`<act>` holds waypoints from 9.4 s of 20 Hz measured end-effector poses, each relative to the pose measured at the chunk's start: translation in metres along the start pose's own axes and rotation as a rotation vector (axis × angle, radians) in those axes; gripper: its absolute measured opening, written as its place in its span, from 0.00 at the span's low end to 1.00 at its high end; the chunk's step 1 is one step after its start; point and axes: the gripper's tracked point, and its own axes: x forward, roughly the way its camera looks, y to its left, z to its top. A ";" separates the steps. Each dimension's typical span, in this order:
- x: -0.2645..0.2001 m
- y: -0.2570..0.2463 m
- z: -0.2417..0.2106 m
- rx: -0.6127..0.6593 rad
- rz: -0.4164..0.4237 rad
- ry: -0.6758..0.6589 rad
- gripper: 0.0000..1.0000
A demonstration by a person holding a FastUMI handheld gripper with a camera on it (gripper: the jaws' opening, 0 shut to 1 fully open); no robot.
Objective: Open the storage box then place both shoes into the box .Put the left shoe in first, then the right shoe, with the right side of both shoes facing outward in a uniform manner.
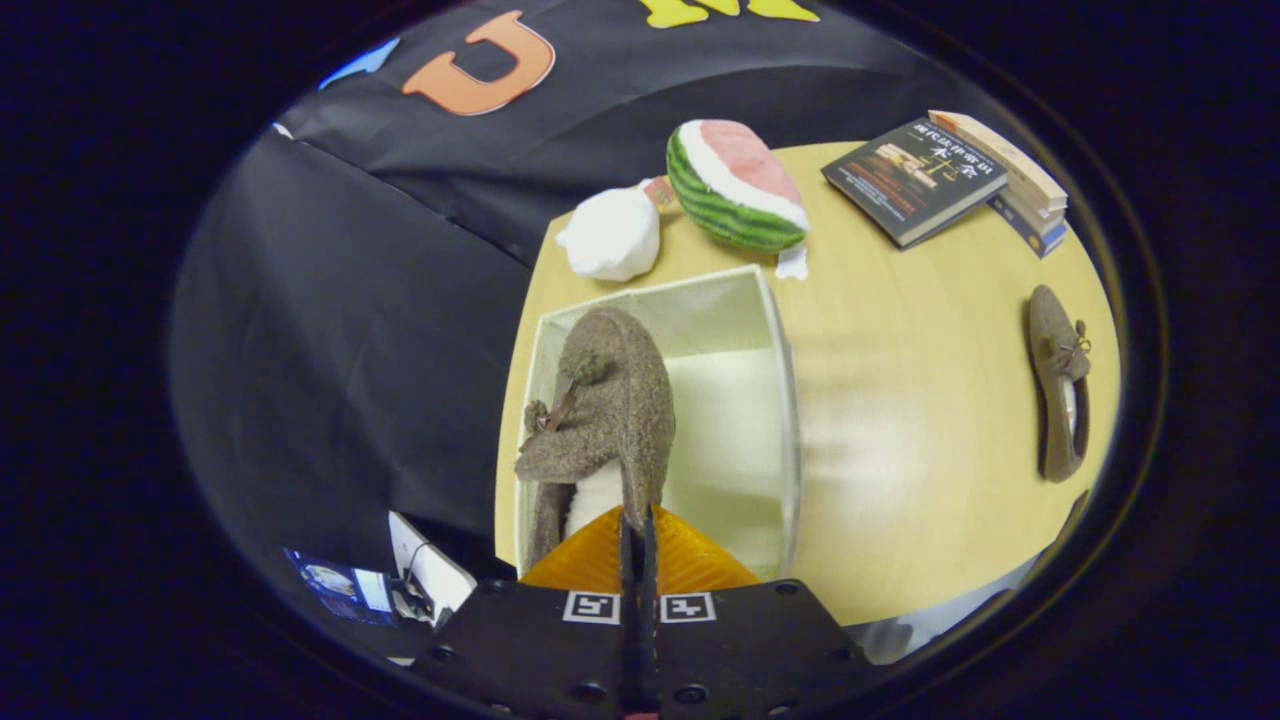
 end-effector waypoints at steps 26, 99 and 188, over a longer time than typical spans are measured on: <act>0.027 0.005 -0.006 -0.149 -0.126 0.129 0.85; -0.132 -0.240 0.046 0.041 -0.150 -0.106 0.03; -0.417 -0.095 0.081 -0.289 -0.302 -1.214 0.96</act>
